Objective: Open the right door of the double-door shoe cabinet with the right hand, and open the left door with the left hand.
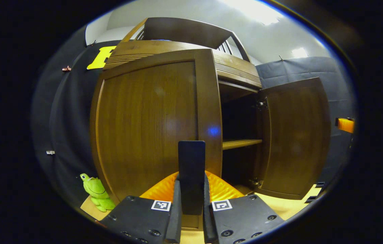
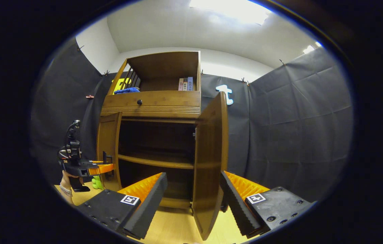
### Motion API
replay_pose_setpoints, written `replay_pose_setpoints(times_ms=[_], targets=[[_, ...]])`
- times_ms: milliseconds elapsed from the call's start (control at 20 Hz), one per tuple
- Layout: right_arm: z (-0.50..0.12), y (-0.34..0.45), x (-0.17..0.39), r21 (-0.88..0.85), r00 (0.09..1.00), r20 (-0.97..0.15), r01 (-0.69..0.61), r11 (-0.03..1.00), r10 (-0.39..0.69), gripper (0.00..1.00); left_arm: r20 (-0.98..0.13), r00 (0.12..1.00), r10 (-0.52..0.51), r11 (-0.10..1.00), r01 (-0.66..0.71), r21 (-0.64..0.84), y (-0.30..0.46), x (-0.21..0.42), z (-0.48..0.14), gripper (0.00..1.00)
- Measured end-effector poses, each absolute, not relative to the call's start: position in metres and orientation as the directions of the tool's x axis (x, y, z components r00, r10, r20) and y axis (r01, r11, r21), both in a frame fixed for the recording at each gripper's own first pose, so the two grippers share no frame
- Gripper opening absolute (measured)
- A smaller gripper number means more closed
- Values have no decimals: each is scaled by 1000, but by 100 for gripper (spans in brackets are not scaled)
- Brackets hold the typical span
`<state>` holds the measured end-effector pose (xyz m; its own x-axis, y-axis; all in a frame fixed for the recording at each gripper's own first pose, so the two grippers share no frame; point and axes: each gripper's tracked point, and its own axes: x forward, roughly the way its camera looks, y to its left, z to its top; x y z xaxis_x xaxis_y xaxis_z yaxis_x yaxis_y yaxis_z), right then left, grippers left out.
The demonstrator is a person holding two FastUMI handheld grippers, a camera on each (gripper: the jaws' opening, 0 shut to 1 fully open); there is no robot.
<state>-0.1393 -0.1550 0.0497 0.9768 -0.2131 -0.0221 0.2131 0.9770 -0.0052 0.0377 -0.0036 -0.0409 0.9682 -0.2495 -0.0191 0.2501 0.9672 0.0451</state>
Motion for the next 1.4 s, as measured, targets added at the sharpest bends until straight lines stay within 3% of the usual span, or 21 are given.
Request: replay_pose_setpoints(times_ms=[200, 550, 1100, 1400], targets=[[47, -133, -132, -6, 985, -31, 167, 986, -167, 99, -27, 964, -266, 963, 267, 35, 19, 5, -40, 30], [38, -87, -109, -8, 999, -32, 34, 999, -34, 97, -35, 982, -186, 981, 188, 54, 63, -39, -36, 30], [-16, -42, -59, 93, 978, -137, -144, 985, 156, 97, -42, 999, 11, 997, -8, 70, 118, -71, -32, 19], [-29, -46, -45, 137, 974, -167, -134, 982, 156, 98, -21, 984, 176, 979, -172, 110, 161, -82, -30, 10]])
